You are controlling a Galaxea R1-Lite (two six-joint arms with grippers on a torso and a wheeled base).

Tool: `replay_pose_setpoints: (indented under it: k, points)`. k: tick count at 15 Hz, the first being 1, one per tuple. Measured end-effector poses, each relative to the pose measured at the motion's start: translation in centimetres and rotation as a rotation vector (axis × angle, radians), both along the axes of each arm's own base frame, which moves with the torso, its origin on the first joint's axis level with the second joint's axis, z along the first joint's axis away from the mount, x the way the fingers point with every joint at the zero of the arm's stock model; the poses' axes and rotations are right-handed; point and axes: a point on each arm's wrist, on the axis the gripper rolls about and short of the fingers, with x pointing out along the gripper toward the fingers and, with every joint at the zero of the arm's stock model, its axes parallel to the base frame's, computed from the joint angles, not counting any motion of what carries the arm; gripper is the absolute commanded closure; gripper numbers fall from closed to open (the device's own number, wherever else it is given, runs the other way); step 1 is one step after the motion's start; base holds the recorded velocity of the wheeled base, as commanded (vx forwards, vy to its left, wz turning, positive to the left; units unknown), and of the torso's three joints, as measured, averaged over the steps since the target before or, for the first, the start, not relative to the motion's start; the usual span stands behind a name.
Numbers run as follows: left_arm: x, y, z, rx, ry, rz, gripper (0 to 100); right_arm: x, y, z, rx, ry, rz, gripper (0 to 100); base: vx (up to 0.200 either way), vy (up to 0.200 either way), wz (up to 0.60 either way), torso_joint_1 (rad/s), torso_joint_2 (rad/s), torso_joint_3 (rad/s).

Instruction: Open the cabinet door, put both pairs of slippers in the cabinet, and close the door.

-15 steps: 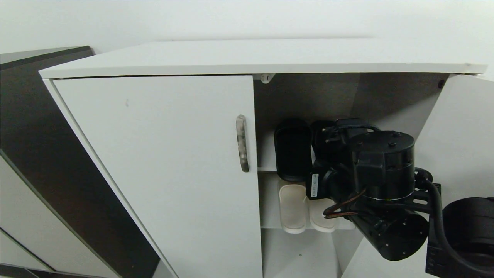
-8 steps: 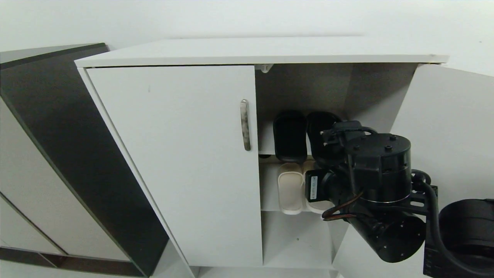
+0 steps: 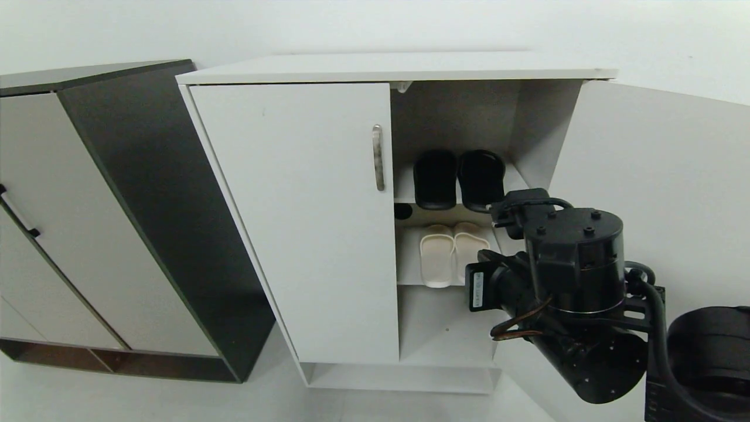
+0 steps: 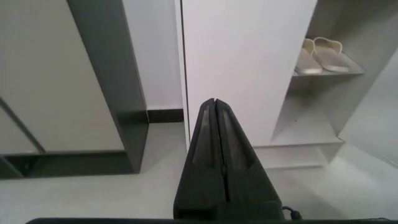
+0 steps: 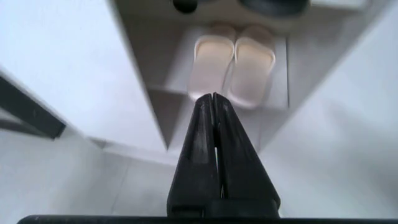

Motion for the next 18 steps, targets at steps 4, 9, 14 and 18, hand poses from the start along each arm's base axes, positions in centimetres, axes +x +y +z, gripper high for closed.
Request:
replay_pose_setpoints:
  k: [4, 9, 14, 18]
  points:
    - [0.0, 0.0, 0.0, 0.0, 0.0, 0.0, 100, 0.0, -0.2, -0.4, -0.019, 0.001, -0.001, 100, -0.2, 0.0, 0.0, 0.001, 0.0, 0.0]
    - [0.0, 0.0, 0.0, 0.0, 0.0, 0.0, 100, -0.1, -0.2, -0.6, -0.024, -0.002, 0.021, 100, -0.2, 0.0, -0.12, 0.0, 0.0, 0.001]
    - [0.0, 0.0, 0.0, 0.0, 0.0, 0.001, 100, -0.2, -0.3, -1.1, -0.033, 0.012, 0.044, 100, -0.04, 0.0, 0.0, 0.0, 0.0, 0.0]
    - [0.0, 0.0, 0.0, 0.0, 0.0, 0.0, 100, -0.1, -0.3, -1.4, -0.041, 0.019, 0.044, 100, 0.0, 0.0, 0.0, 0.0, 0.0, 0.0]
